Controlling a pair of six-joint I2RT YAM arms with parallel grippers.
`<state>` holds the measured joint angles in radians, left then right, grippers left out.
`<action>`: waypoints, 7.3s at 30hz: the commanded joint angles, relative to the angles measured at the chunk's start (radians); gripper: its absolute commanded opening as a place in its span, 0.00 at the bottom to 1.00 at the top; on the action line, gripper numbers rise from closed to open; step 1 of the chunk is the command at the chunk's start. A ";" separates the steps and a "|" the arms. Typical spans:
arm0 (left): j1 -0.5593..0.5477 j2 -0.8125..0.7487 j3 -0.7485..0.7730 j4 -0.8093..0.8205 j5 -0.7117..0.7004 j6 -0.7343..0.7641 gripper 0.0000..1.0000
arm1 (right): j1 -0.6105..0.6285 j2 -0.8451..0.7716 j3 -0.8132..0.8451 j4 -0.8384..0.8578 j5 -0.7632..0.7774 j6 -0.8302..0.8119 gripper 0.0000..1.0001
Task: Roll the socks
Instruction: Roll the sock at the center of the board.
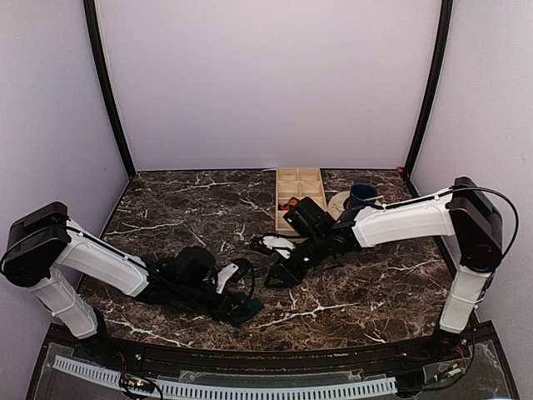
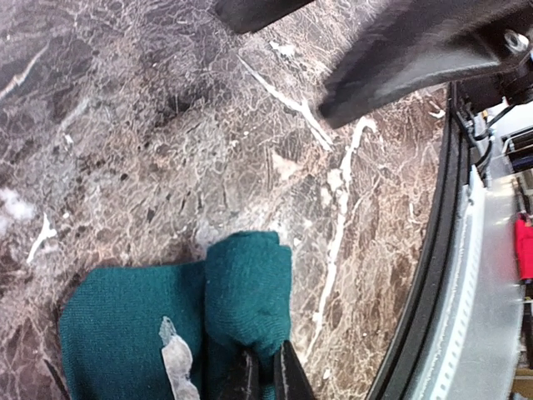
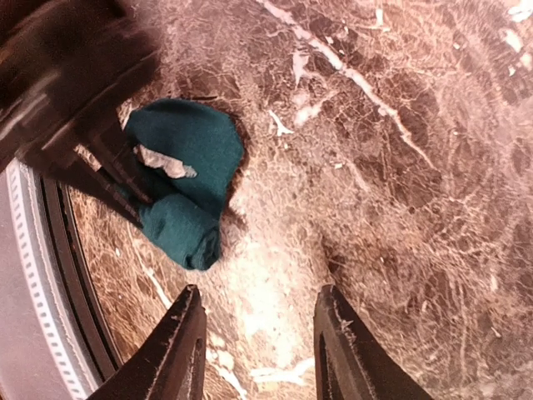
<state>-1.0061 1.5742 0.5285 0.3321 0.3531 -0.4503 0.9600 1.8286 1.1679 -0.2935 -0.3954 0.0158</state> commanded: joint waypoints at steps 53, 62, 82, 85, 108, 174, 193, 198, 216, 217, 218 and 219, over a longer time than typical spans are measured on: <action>0.174 0.258 -0.081 -0.018 0.526 -0.113 0.00 | 0.499 0.033 -0.184 0.311 0.632 -0.593 0.35; 0.176 0.280 -0.073 -0.018 0.542 -0.103 0.00 | 0.506 0.070 -0.176 0.303 0.615 -0.636 0.22; 0.178 0.224 0.036 -0.239 0.425 0.001 0.12 | 0.470 0.149 -0.098 0.199 0.542 -0.542 0.04; 0.186 0.172 0.063 -0.324 0.335 0.024 0.18 | 0.451 0.149 -0.096 0.174 0.543 -0.500 0.01; 0.207 -0.200 0.136 -0.436 0.050 0.006 0.29 | 0.390 0.125 -0.079 0.090 0.640 -0.237 0.00; 0.142 -0.083 0.164 -0.489 -0.194 -0.026 0.15 | 0.372 0.242 0.192 -0.254 0.621 -0.123 0.02; 0.122 -0.366 0.027 -0.466 -0.365 -0.098 0.22 | 0.306 0.280 0.326 -0.390 0.472 -0.124 0.02; 0.054 -0.423 -0.004 -0.453 -0.480 -0.143 0.21 | 0.280 0.304 0.393 -0.449 0.411 -0.132 0.02; -0.220 -0.529 -0.071 -0.451 -0.750 -0.160 0.25 | 0.207 0.370 0.526 -0.569 0.259 -0.158 0.02; -0.235 -0.523 -0.070 -0.449 -0.761 -0.150 0.25 | 0.204 0.375 0.536 -0.577 0.251 -0.161 0.02; -0.248 -0.517 -0.066 -0.448 -0.768 -0.138 0.26 | 0.200 0.379 0.544 -0.586 0.244 -0.164 0.02; -0.262 -0.511 -0.063 -0.447 -0.776 -0.129 0.26 | 0.195 0.384 0.554 -0.594 0.236 -0.166 0.02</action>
<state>-1.2243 1.0504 0.4599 -0.1276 -0.3531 -0.6312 1.1751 2.1715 1.6821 -0.8265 -0.1123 -0.1310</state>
